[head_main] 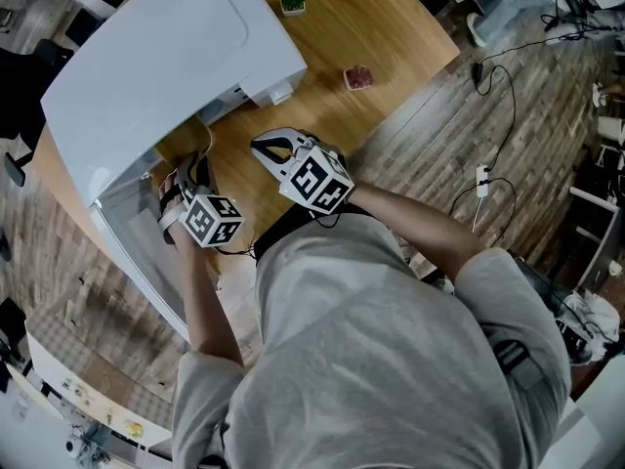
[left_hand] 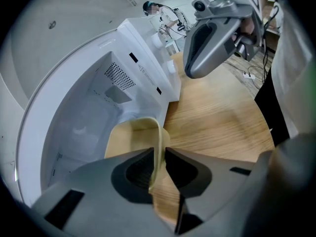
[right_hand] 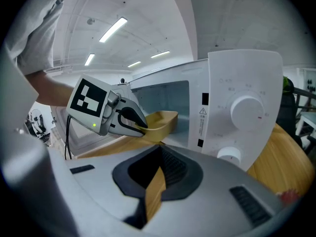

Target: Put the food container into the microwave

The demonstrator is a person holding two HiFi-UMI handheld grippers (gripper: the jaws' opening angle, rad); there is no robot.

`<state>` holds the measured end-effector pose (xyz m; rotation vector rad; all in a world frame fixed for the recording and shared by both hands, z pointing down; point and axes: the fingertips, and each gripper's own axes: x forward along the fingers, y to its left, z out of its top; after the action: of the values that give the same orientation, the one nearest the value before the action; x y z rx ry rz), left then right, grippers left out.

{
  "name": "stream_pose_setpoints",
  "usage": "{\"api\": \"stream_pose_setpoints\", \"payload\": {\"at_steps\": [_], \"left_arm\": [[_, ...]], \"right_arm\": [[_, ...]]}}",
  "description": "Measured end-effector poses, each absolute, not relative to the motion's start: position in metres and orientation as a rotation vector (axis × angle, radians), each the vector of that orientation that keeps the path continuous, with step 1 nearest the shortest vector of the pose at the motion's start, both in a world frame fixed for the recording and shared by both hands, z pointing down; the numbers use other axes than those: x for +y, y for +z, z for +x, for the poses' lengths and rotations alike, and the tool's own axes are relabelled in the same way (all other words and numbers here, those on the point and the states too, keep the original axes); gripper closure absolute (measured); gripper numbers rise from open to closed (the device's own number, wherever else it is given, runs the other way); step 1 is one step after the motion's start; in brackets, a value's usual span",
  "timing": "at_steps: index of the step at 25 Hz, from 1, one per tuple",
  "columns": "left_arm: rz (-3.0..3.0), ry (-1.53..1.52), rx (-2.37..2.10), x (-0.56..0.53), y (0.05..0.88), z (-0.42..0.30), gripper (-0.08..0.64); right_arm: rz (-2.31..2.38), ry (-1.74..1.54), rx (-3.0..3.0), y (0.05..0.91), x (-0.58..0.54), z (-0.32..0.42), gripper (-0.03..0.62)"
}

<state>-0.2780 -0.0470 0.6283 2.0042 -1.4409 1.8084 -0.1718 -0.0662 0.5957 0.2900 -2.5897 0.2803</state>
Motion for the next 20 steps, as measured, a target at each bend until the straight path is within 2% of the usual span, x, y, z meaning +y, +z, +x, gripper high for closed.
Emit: {"api": "stream_pose_setpoints", "payload": {"at_steps": [20], "left_arm": [[1.999,1.783,-1.499,-0.064,0.623,-0.301,0.474]], "right_arm": [[0.421,0.375,-2.590,0.588,-0.092,-0.173,0.588]]}}
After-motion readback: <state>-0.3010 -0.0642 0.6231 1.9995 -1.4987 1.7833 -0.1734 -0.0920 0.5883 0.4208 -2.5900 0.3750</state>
